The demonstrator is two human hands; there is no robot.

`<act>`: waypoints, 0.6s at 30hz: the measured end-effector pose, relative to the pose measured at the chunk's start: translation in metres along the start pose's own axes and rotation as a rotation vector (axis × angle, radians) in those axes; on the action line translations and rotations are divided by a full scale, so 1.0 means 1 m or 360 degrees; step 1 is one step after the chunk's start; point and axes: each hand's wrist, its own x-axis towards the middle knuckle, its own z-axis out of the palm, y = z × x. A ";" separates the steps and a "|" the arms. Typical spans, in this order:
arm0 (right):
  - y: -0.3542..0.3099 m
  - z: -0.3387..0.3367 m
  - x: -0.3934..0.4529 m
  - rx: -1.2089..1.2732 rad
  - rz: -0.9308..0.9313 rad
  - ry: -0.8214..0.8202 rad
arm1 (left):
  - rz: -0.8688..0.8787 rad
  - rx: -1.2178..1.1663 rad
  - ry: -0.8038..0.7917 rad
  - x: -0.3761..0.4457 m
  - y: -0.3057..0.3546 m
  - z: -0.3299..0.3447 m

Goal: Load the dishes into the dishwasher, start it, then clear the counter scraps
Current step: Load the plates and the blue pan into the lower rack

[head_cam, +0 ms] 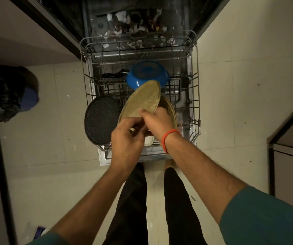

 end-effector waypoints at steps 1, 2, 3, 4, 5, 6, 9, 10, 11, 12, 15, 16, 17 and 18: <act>0.002 -0.006 0.003 -0.0024 -0.0023 0.0092 | 0.0041 0.0021 -0.0011 -0.001 0.002 0.006; 0.003 -0.013 0.005 -0.0039 -0.0038 0.0140 | 0.0077 0.0044 -0.0035 -0.001 0.004 0.011; 0.003 -0.021 0.005 -0.0045 -0.0050 0.0154 | 0.0110 0.0064 -0.0064 -0.002 0.006 0.015; 0.003 -0.031 0.005 -0.0058 -0.0063 0.0162 | 0.0143 0.0081 -0.0089 -0.003 0.007 0.019; 0.003 -0.041 0.005 -0.0064 -0.0087 0.0181 | 0.0161 0.0083 -0.0108 -0.004 0.010 0.023; 0.002 -0.052 0.004 -0.0075 -0.0116 0.0212 | 0.0144 0.0070 -0.0117 -0.006 0.011 0.025; -0.003 -0.092 0.002 -0.0234 -0.0270 0.0395 | -0.0081 0.0010 -0.0141 -0.007 0.001 0.027; -0.005 -0.108 0.001 -0.0322 -0.0329 0.0487 | -0.0156 0.0011 -0.0162 -0.007 -0.005 0.027; -0.004 -0.122 0.002 -0.0392 -0.0373 0.0566 | -0.0218 0.0039 -0.0193 -0.006 -0.012 0.027; -0.003 -0.134 0.003 -0.0456 -0.0395 0.0629 | -0.0274 0.0091 -0.0234 -0.005 -0.019 0.027; 0.004 -0.162 0.008 -0.0656 -0.0368 0.0725 | -0.0411 0.0309 -0.0408 0.003 -0.036 0.027; 0.007 -0.167 0.010 -0.0716 -0.0353 0.0725 | -0.0445 0.0389 -0.0458 0.007 -0.041 0.026; 0.012 -0.171 0.013 -0.0768 -0.0342 0.0719 | -0.0466 0.0463 -0.0507 0.011 -0.047 0.027; 0.016 -0.175 0.014 -0.0825 -0.0325 0.0710 | -0.0480 0.0529 -0.0557 0.015 -0.051 0.029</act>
